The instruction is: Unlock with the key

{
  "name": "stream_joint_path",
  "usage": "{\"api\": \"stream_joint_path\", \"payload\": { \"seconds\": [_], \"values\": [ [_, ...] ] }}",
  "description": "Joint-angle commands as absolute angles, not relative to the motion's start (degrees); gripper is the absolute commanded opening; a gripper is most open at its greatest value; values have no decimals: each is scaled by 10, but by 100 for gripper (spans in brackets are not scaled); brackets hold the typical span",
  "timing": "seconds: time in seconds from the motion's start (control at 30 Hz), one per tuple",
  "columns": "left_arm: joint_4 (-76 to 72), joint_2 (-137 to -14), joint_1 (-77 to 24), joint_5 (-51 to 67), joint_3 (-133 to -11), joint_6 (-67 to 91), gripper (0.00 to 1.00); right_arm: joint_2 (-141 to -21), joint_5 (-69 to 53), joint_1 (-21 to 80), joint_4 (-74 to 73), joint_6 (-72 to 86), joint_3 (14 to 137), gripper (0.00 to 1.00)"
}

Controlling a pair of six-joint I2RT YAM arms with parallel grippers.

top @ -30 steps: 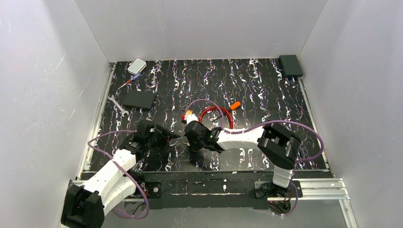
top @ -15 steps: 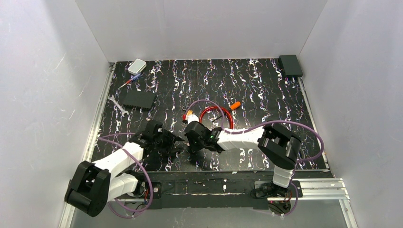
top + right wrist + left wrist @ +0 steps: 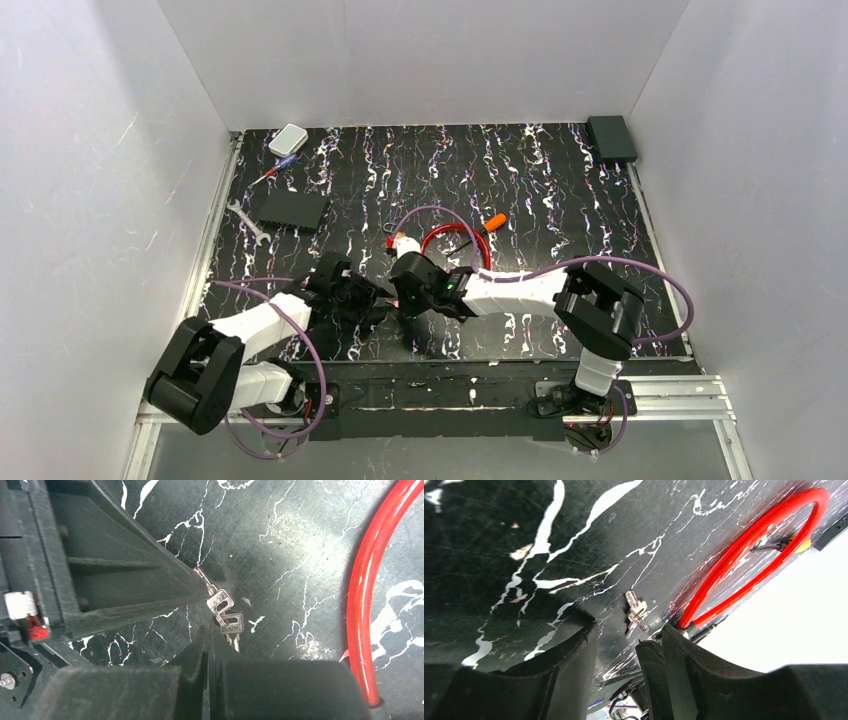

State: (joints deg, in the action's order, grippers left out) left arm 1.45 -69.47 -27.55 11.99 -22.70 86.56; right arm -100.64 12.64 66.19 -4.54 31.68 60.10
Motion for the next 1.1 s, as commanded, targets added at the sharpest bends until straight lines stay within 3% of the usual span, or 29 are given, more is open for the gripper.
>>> {"api": "stream_joint_path", "payload": {
  "seconds": [0.0, 0.17, 0.3, 0.47, 0.73, 1.07],
  "values": [
    [11, -715, -286, 93, -236, 874, 48, -971, 128, 659, -37, 326, 608, 1],
    [22, -702, -286, 77, -235, 872, 47, -982, 132, 659, -58, 295, 619, 2],
    [47, -669, -286, 53, -231, 868, 47, -992, 142, 659, -77, 259, 623, 34],
    [55, -651, -285, 39, -226, 864, 47, -1006, 137, 659, -77, 228, 629, 51],
    [54, -652, -285, 37, -225, 860, 47, -1033, 137, 659, -79, 205, 658, 47],
    [46, -660, -286, 36, -225, 855, 47, -1064, 134, 659, -80, 198, 668, 25]
  ]
}}
